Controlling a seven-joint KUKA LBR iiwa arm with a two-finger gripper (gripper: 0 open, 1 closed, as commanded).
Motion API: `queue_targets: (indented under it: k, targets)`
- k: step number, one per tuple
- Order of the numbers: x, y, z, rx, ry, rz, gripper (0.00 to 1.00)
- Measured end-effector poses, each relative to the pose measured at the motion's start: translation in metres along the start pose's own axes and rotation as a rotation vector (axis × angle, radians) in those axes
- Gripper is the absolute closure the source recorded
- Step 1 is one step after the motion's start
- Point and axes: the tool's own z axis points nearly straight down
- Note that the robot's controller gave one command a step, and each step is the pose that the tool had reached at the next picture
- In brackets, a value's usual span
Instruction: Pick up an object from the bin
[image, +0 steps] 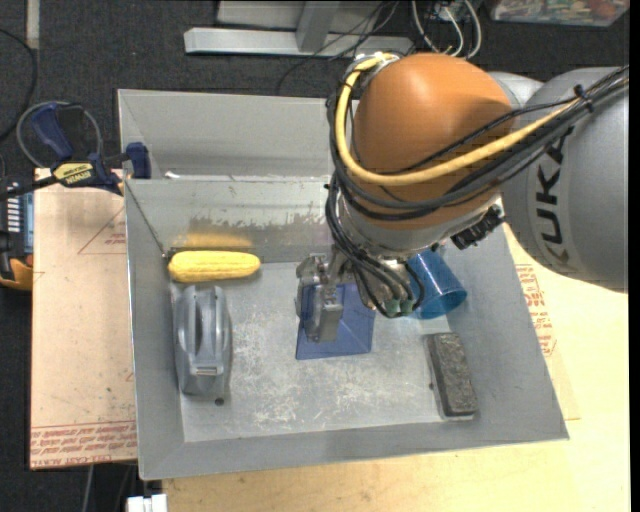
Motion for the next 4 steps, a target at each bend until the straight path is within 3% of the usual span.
queue_targets:
  k: [1, 2, 3, 4]
  targets:
    - [-0.015, -0.011, -0.081, 0.001, -0.009, -0.002, 0.00]
    - [0.001, -0.025, -0.147, 0.001, 0.000, -0.018, 0.00]
    - [-0.013, -0.020, -0.105, 0.003, 0.011, -0.029, 0.00]
    - [-0.005, -0.020, -0.142, 0.000, -0.001, -0.003, 0.00]
